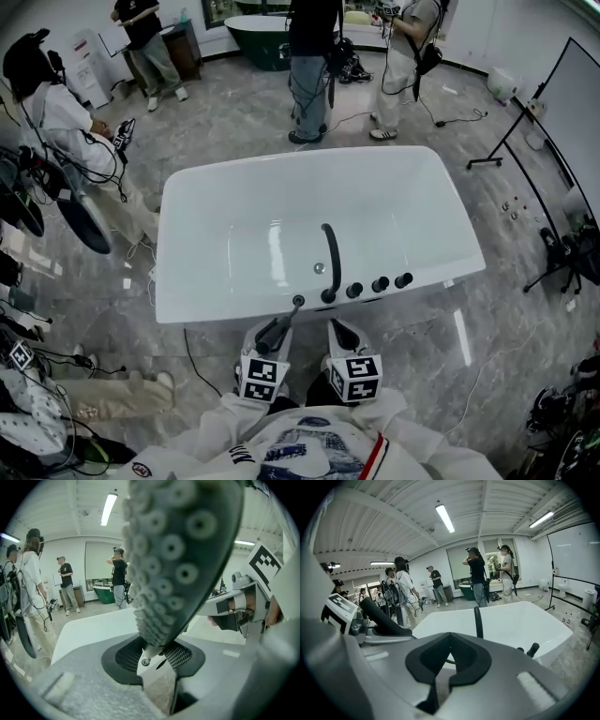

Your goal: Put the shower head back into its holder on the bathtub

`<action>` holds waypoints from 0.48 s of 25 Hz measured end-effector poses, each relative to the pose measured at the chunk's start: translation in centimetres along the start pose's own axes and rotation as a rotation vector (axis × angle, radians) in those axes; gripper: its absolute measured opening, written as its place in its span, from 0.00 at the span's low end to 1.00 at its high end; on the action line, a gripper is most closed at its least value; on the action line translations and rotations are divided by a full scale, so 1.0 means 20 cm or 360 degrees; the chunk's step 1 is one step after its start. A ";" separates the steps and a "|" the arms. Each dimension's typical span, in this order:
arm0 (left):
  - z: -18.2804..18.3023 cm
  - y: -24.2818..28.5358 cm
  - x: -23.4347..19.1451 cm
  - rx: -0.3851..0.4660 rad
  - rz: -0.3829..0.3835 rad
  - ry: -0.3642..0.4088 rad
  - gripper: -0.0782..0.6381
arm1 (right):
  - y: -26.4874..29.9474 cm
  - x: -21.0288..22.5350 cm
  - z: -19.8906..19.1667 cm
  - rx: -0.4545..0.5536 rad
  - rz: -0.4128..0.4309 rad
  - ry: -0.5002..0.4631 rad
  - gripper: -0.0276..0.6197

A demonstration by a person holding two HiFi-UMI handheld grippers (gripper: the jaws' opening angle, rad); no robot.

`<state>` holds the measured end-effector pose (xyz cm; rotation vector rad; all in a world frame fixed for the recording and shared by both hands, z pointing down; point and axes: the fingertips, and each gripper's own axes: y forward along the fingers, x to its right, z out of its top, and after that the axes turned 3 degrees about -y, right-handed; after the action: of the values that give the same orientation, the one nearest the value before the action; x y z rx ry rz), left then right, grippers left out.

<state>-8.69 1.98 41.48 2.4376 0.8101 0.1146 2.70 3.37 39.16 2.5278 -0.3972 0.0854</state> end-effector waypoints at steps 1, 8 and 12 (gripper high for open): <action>0.01 0.02 0.01 -0.0004 0.0019 -0.0009 0.30 | 0.02 0.03 0.01 -0.0007 0.0022 -0.0004 0.05; -0.02 0.13 0.08 -0.0046 0.0170 -0.0078 0.30 | 0.09 0.18 -0.03 -0.0052 0.0180 -0.0036 0.05; -0.02 0.16 0.01 -0.0079 0.0241 -0.0121 0.30 | 0.18 0.18 -0.02 -0.0094 0.0256 -0.0053 0.05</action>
<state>-6.95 0.10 43.57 2.4384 0.5824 0.0969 5.10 -0.15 41.93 2.4388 -0.6072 0.0921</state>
